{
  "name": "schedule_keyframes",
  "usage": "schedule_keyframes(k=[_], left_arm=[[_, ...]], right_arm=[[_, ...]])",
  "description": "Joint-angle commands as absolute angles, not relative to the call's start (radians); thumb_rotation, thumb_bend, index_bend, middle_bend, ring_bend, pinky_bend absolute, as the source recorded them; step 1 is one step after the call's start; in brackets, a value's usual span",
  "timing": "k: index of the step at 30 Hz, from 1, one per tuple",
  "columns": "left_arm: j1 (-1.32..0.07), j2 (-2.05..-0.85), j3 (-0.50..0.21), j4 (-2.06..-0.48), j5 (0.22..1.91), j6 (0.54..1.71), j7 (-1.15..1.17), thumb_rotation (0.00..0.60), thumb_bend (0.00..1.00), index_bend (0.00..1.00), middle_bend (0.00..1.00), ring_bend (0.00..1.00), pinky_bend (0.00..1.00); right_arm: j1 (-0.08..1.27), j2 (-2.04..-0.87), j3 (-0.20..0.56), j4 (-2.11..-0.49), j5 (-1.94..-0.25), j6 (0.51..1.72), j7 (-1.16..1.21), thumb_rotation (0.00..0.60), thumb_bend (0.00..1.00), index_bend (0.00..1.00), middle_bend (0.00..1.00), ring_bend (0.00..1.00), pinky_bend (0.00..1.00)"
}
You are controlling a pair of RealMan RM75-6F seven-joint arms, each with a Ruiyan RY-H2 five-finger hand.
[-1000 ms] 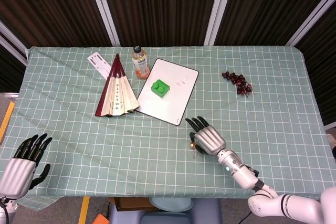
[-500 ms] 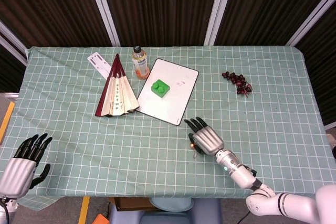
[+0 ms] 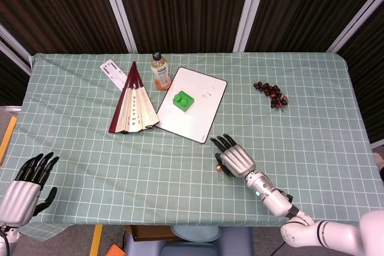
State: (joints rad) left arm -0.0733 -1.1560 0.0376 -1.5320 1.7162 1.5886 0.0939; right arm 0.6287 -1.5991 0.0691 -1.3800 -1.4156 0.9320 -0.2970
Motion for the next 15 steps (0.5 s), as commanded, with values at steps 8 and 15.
schedule_keyframes(k=[8,15], left_arm=[[-0.073,-1.156,0.037,-1.531,1.717,1.59,0.095,0.6,0.44,0.03,0.03,0.0,0.13],[-0.074,-1.159,0.04,-1.534,1.723,1.589,0.102,0.6,0.45,0.03,0.03,0.0,0.13]], right_arm=[[0.629,-1.592,0.066,-1.393,-1.422,0.953,-0.288,0.6,0.58,0.74,0.16,0.0,0.0],[0.608,-1.558,0.072,-1.39,-1.425,1.002,-0.27,0.6,0.58,0.74,0.17,0.0,0.0]])
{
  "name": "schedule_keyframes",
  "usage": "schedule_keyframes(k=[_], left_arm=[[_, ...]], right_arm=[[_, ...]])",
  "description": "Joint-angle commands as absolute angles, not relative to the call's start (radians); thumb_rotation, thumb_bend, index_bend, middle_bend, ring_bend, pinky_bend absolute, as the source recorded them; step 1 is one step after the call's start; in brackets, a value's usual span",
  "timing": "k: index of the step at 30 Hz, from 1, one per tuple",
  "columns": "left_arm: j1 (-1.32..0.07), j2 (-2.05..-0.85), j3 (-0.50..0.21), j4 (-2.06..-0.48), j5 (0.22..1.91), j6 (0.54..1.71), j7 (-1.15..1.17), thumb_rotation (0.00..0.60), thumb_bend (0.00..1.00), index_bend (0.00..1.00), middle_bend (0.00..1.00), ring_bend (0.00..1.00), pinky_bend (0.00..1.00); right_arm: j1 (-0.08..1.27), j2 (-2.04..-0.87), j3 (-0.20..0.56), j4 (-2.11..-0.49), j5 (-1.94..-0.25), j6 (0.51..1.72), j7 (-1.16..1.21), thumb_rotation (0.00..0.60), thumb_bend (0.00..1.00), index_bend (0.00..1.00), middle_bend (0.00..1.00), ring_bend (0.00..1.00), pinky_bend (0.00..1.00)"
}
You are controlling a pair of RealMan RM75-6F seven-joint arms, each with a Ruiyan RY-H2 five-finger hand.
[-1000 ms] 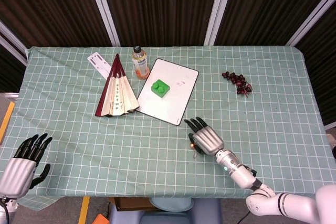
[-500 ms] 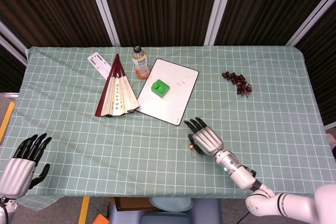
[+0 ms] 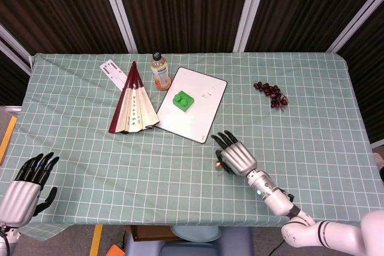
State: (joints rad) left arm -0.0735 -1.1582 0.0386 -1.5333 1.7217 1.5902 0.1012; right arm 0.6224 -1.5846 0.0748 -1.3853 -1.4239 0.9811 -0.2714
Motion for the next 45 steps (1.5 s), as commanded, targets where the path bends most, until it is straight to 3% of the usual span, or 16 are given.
schedule_keyframes(k=[1,6,12,19,26,32,40,45], left_arm=[[-0.074,-1.159,0.042,-1.534,1.724,1.587,0.102,0.6,0.45,0.03,0.03,0.0,0.13],[-0.074,-1.156,0.042,-1.535,1.715,1.58,0.093,0.6,0.45,0.03,0.03,0.0,0.13],[-0.081,-1.164,0.038,-1.537,1.729,1.584,0.105,0.6,0.45,0.03,0.03,0.0,0.13],[-0.08,-1.156,0.039,-1.528,1.705,1.569,0.084,0.6,0.45,0.03,0.03,0.0,0.13],[-0.082,-1.163,0.038,-1.532,1.719,1.576,0.101,0.6,0.45,0.03,0.03,0.0,0.13],[-0.081,-1.16,0.04,-1.527,1.705,1.565,0.091,0.6,0.45,0.03,0.03,0.0,0.13],[-0.083,-1.164,0.042,-1.532,1.719,1.57,0.102,0.6,0.45,0.03,0.03,0.0,0.13],[-0.083,-1.161,0.04,-1.529,1.707,1.566,0.094,0.6,0.45,0.03,0.03,0.0,0.13]], right_arm=[[0.595,-1.536,0.064,-1.4,-1.429,1.02,-0.272,0.6,0.58,0.74,0.17,0.0,0.0],[0.535,-1.442,0.033,-1.449,-1.483,1.125,-0.27,0.6,0.58,0.74,0.17,0.0,0.0],[0.601,-1.537,0.09,-1.425,-1.433,1.041,-0.251,0.6,0.58,0.74,0.17,0.0,0.0],[0.522,-1.455,0.025,-1.453,-1.501,1.154,-0.244,0.6,0.58,0.74,0.18,0.0,0.0],[0.602,-1.544,0.101,-1.449,-1.45,1.061,-0.207,0.6,0.58,0.75,0.18,0.0,0.0],[0.551,-1.496,0.052,-1.446,-1.471,1.108,-0.222,0.6,0.58,0.75,0.18,0.0,0.0],[0.586,-1.536,0.082,-1.433,-1.459,1.072,-0.2,0.6,0.58,0.75,0.18,0.0,0.0],[0.563,-1.507,0.062,-1.435,-1.463,1.09,-0.205,0.6,0.58,0.75,0.18,0.0,0.0]])
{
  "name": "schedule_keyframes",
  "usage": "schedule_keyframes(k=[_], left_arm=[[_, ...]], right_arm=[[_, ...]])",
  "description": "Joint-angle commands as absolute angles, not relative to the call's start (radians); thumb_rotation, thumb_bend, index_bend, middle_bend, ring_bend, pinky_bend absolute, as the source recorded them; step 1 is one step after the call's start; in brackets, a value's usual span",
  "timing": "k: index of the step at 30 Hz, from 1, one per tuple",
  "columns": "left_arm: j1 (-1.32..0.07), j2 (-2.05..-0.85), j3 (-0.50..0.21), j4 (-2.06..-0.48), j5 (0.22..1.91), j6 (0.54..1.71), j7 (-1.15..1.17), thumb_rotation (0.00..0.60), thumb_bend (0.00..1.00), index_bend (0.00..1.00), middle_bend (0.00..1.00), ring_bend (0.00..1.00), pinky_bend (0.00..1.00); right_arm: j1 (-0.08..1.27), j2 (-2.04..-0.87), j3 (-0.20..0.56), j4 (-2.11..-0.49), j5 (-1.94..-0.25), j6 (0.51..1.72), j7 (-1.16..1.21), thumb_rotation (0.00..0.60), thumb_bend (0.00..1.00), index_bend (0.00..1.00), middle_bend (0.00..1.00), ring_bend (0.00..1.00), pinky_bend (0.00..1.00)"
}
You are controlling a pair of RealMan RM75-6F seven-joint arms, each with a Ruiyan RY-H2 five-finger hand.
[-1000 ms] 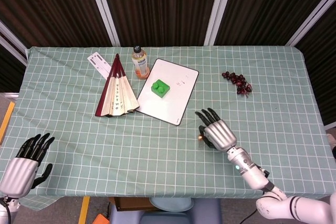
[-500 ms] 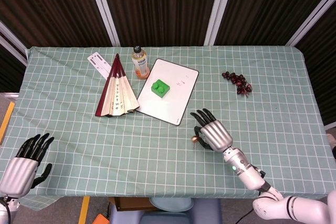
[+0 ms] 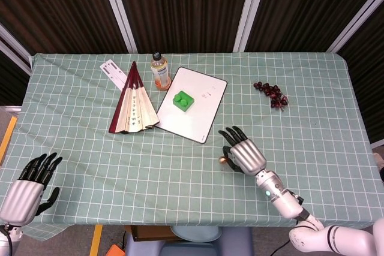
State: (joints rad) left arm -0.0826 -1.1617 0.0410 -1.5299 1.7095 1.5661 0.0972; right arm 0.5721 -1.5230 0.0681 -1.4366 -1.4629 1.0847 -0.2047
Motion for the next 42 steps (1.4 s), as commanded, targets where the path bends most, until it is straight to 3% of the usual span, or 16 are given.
schedule_keyframes(k=[1,35,42], left_arm=[[-0.083,-1.161,0.04,-1.53,1.707,1.566,0.093,0.6,0.45,0.03,0.03,0.0,0.13],[-0.081,-1.161,0.043,-1.533,1.709,1.567,0.106,0.6,0.45,0.03,0.03,0.0,0.13],[-0.076,-1.156,0.042,-1.534,1.711,1.581,0.099,0.6,0.45,0.03,0.03,0.0,0.13]], right_arm=[[0.565,-1.511,0.063,-1.433,-1.462,1.086,-0.205,0.6,0.58,0.75,0.18,0.0,0.0],[0.629,-1.658,0.08,-1.286,-1.395,0.981,-0.234,0.6,0.58,0.75,0.19,0.0,0.0],[0.623,-1.646,0.071,-1.304,-1.393,0.983,-0.253,0.6,0.58,0.62,0.19,0.0,0.0]])
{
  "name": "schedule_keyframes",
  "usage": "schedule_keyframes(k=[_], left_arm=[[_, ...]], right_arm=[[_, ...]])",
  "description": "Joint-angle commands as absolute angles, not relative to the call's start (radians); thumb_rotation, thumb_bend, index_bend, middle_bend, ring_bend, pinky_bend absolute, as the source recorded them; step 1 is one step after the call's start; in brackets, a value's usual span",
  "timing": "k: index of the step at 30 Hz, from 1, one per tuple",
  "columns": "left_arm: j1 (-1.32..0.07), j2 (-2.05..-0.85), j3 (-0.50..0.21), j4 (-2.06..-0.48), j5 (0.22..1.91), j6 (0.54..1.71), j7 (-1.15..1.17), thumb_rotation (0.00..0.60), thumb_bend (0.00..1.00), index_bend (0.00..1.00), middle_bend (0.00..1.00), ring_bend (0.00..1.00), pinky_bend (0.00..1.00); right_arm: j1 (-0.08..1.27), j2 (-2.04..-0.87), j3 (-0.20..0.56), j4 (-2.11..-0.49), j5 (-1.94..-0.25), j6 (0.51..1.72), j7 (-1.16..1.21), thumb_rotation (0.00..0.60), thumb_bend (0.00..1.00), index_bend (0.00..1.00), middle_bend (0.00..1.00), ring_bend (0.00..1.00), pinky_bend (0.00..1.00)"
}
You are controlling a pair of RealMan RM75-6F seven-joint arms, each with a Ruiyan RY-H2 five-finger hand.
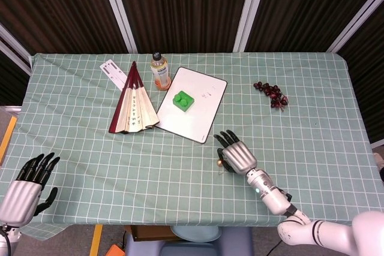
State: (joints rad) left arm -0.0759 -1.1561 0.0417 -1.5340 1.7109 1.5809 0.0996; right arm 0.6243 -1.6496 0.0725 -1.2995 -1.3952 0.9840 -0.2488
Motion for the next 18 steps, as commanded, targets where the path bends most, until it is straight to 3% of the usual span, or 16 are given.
schedule_keyframes(k=[1,9,13,18], left_arm=[[-0.075,-1.155,0.042,-1.535,1.711,1.582,0.099,0.6,0.45,0.03,0.03,0.0,0.13],[-0.07,-1.151,0.043,-1.539,1.719,1.594,0.098,0.6,0.45,0.03,0.03,0.0,0.13],[-0.067,-1.148,0.042,-1.54,1.72,1.602,0.096,0.6,0.45,0.03,0.03,0.0,0.13],[-0.062,-1.145,0.038,-1.541,1.719,1.614,0.093,0.6,0.45,0.03,0.03,0.0,0.13]], right_arm=[[0.623,-1.642,0.07,-1.308,-1.391,0.98,-0.257,0.6,0.58,0.6,0.19,0.0,0.0],[0.609,-1.603,0.058,-1.365,-1.394,0.996,-0.281,0.6,0.58,0.45,0.18,0.0,0.0],[0.578,-1.52,0.035,-1.46,-1.421,1.042,-0.294,0.6,0.58,0.24,0.12,0.0,0.0],[0.468,-1.361,-0.031,-1.615,-1.524,1.229,-0.276,0.6,0.58,0.03,0.03,0.0,0.0]])
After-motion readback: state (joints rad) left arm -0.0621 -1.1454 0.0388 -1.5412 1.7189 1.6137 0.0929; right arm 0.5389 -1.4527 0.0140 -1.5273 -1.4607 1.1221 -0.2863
